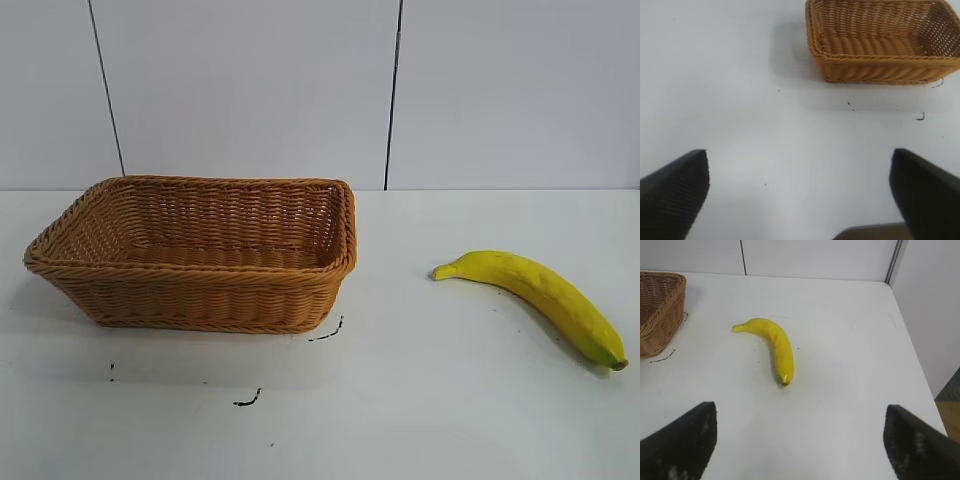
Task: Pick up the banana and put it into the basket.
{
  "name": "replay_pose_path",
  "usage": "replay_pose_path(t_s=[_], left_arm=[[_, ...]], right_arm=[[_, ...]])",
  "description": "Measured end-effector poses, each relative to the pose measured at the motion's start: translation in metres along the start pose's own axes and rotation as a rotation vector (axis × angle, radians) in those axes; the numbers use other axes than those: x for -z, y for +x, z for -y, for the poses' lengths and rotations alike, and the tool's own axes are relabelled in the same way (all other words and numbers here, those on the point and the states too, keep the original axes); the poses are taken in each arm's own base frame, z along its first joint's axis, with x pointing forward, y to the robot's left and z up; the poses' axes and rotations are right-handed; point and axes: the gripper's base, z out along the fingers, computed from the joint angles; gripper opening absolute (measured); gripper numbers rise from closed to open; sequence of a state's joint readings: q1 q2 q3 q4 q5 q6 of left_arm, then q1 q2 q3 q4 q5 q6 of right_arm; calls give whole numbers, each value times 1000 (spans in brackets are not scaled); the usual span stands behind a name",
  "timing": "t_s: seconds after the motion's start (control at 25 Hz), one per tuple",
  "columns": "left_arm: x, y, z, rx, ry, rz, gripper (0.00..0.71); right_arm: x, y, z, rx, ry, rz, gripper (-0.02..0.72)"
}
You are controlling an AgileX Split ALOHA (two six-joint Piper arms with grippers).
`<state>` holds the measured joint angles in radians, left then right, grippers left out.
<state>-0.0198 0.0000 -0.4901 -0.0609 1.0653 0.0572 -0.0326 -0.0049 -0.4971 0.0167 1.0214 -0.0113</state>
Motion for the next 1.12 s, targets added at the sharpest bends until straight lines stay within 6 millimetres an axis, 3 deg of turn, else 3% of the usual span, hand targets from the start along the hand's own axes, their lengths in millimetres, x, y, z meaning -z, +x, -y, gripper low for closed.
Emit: replay_pose_path(t_s=[0.48,0.6,0.84,1.12], left_arm=[[0,0,0,0,0,0,695],[0,0,0,0,0,0,695],[0,0,0,0,0,0,695],[0,0,0,0,0,0,695]], right_arm=[[-4,-6,0,-4,-6,-41,657],[-12,-24,0,-6,-7,-118,657],[-42,-83,0,-6,-8,-262,657],[-117,-139,1,11,-13,-459,657]])
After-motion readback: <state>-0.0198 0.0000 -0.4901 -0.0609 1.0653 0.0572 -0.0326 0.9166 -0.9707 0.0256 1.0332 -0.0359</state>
